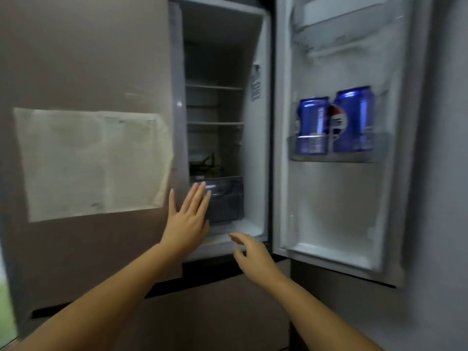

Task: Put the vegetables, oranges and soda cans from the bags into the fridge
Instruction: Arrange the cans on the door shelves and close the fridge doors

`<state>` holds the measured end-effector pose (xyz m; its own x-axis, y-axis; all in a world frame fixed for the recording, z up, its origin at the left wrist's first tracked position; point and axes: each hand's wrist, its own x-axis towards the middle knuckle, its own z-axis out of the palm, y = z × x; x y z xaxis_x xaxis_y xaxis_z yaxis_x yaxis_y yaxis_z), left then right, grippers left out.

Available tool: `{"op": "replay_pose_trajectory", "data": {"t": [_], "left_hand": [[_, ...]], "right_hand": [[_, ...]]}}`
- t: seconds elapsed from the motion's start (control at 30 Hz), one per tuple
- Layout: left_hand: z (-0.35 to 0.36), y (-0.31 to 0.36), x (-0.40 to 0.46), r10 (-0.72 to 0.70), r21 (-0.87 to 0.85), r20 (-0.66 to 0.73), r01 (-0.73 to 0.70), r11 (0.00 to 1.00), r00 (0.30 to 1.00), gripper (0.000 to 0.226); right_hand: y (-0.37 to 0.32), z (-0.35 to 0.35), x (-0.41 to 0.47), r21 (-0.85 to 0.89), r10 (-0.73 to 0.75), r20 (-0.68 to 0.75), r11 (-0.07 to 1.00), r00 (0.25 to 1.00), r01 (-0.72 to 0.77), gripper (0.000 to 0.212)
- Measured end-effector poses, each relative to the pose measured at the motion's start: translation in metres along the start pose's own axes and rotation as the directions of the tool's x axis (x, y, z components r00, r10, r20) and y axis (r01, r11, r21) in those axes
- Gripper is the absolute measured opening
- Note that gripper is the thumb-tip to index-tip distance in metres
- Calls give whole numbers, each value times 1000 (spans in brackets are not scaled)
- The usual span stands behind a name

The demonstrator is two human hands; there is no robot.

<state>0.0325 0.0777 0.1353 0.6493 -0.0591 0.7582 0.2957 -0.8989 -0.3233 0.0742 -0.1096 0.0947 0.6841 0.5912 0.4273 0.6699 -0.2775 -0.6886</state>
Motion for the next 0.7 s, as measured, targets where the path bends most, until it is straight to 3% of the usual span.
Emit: {"op": "replay_pose_trajectory", "data": {"t": [0.07,0.13,0.27,0.33,0.4,0.47,0.53,0.6,0.7], "left_hand": [[-5,41,14,107,-68,-111,-115,991,988,61],[-23,91,36,152,-168,-245,-197,966,958,59],[-70,182,80,237,-266,-545,-434,861,804,58],[-97,215,102,286,-220,-620,-512,831,731,57],[-123,236,132,329,-144,-618,-514,845,714,53],[-142,246,167,335,-54,-546,-431,901,768,49],[-151,243,191,326,23,-401,-347,938,856,37],[-151,239,198,350,89,-344,-341,936,872,24],[-152,232,192,351,109,-323,-334,936,879,29]], "right_hand": [[8,-45,-13,-55,-64,-208,997,976,54,31],[14,-90,-28,-110,-147,-403,988,904,112,26],[30,-174,-63,-223,-288,-690,957,664,184,28],[46,-209,-72,-253,-284,-791,958,542,133,32],[64,-236,-72,-220,-202,-852,975,483,18,34],[78,-252,-64,-112,-45,-856,989,515,-100,38],[86,-259,-51,47,156,-766,981,623,-188,45],[90,-256,-41,168,280,-653,960,704,-226,50],[92,-239,-36,233,301,-653,953,695,-194,53]]}}
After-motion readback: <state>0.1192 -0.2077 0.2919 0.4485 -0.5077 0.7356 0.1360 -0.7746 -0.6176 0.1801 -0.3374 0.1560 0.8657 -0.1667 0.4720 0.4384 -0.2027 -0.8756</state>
